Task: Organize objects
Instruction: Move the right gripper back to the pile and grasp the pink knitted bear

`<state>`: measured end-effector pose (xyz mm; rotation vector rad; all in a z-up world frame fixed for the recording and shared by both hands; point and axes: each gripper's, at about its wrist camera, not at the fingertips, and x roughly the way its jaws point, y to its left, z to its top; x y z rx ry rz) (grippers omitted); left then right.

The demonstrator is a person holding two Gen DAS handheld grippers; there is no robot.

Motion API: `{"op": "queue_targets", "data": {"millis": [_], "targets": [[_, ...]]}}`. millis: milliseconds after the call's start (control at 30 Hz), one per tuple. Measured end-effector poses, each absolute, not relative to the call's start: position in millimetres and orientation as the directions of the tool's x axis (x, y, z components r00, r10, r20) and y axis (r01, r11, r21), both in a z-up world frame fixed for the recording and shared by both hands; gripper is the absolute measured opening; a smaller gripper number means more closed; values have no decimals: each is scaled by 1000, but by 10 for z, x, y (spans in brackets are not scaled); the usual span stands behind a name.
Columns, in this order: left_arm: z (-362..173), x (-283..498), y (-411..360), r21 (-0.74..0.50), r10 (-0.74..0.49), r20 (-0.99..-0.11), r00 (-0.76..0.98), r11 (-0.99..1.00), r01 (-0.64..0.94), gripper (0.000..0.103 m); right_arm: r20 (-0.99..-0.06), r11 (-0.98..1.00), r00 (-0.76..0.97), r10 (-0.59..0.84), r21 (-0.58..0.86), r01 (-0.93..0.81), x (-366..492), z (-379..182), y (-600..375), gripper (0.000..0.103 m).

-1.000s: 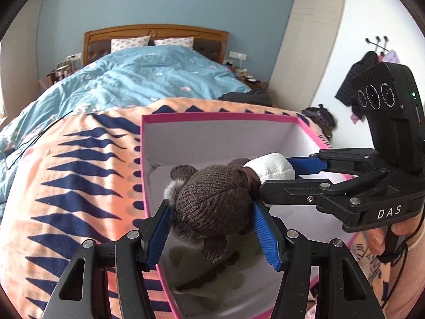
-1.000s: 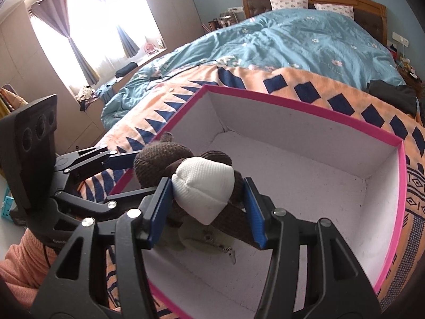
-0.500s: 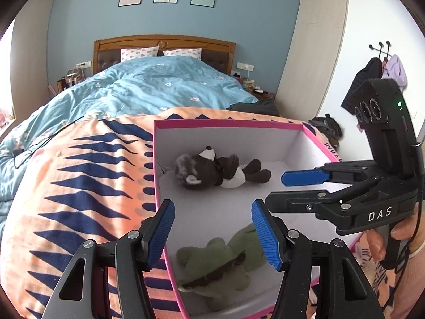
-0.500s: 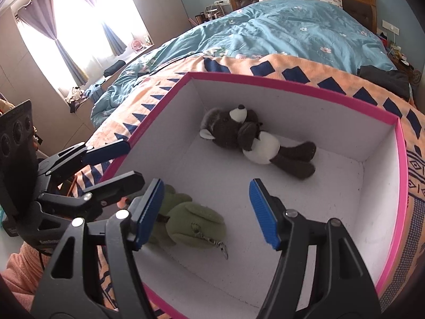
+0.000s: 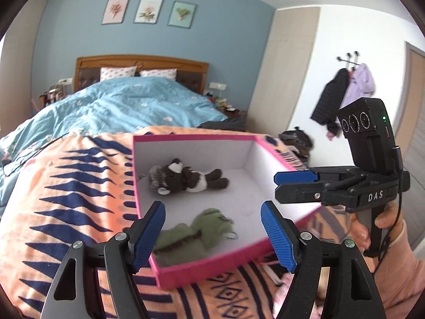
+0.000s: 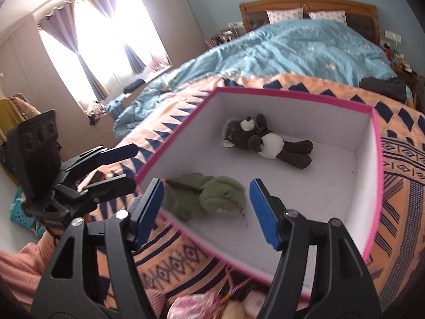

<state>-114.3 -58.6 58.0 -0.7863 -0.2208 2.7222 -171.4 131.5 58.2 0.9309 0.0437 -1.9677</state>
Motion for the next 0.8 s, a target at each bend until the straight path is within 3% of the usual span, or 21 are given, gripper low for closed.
{"op": "queue_targets", "data": {"millis": [333,500,800], "targets": [[579,-513,-326,-239,458,-465,-758,-889,-390,77,-553,-541,-307,-774,327,775,-928,634,1954,72],[336,-299,-69,-223,489,-511,-707,-870,-440,77,-581,-586,-334,-742,320,745,-581,347,2180,73],[-163,27,140,-303,548,-581,-602,-832,-465,77,-652,-648,-308,-693,375,664,-195,-244,2507,73]]}}
